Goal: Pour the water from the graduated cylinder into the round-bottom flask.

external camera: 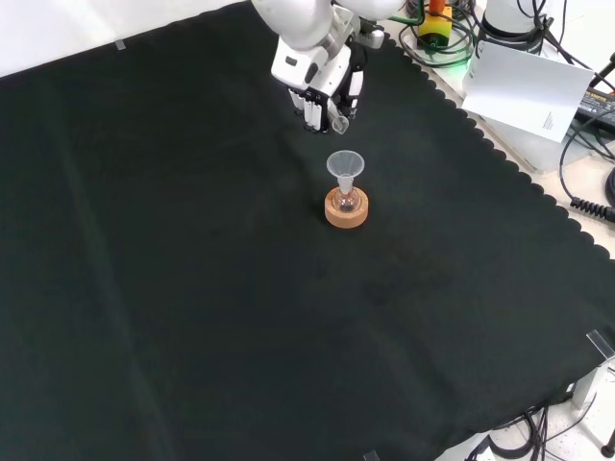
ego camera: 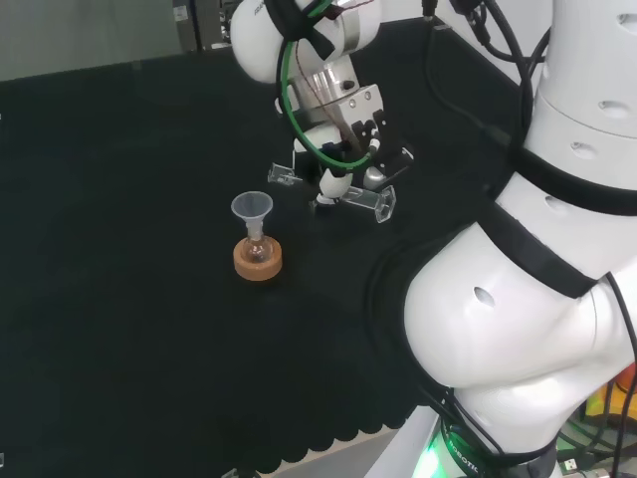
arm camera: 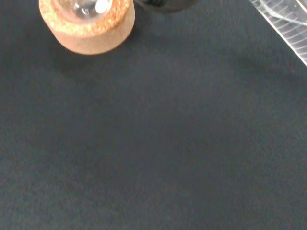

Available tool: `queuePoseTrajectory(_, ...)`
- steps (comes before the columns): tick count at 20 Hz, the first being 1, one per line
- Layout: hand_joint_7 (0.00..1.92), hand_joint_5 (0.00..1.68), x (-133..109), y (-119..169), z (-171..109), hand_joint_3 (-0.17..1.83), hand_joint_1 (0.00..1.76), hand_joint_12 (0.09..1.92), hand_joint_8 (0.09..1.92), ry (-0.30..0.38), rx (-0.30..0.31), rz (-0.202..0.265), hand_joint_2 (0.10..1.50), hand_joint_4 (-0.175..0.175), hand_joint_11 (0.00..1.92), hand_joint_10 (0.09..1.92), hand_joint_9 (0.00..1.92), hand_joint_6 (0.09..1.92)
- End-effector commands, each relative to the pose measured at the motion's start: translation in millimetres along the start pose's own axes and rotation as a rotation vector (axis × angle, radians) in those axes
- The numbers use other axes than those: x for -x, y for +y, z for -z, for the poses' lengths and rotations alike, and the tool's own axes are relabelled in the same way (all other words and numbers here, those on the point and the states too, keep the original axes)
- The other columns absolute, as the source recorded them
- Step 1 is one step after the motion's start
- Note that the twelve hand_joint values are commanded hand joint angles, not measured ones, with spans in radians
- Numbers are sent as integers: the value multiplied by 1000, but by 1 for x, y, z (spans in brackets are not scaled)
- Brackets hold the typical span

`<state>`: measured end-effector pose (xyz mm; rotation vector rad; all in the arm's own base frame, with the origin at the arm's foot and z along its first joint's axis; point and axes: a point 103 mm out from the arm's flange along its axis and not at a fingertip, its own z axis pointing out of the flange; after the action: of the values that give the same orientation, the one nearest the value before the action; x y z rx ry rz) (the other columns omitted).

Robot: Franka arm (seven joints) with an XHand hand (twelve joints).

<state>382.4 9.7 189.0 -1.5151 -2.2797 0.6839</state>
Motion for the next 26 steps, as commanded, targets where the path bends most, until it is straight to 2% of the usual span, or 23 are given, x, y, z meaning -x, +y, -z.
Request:
queuePoseTrajectory(1,1062,1028,-7,2,6,-1,1273,710,905,-101,-78,-29,1086,-175,1274,87,1474,929)
queuePoseTrajectory(13,1063,1028,-20,5,14,-1,1273,707,904,-210,-133,-67,1086,-175,1272,87,1474,928)
queuePoseTrajectory(19,1063,1028,-22,5,17,-1,1273,705,904,-248,-140,-87,1086,-175,1270,87,1474,927)
queuePoseTrajectory(22,1063,1029,-24,5,18,-1,1274,705,903,-304,-141,-91,1085,-175,1271,87,1475,927)
queuePoseTrajectory(26,1064,1029,-23,6,20,-1,1274,705,902,-319,-165,-109,1085,-175,1271,87,1478,925)
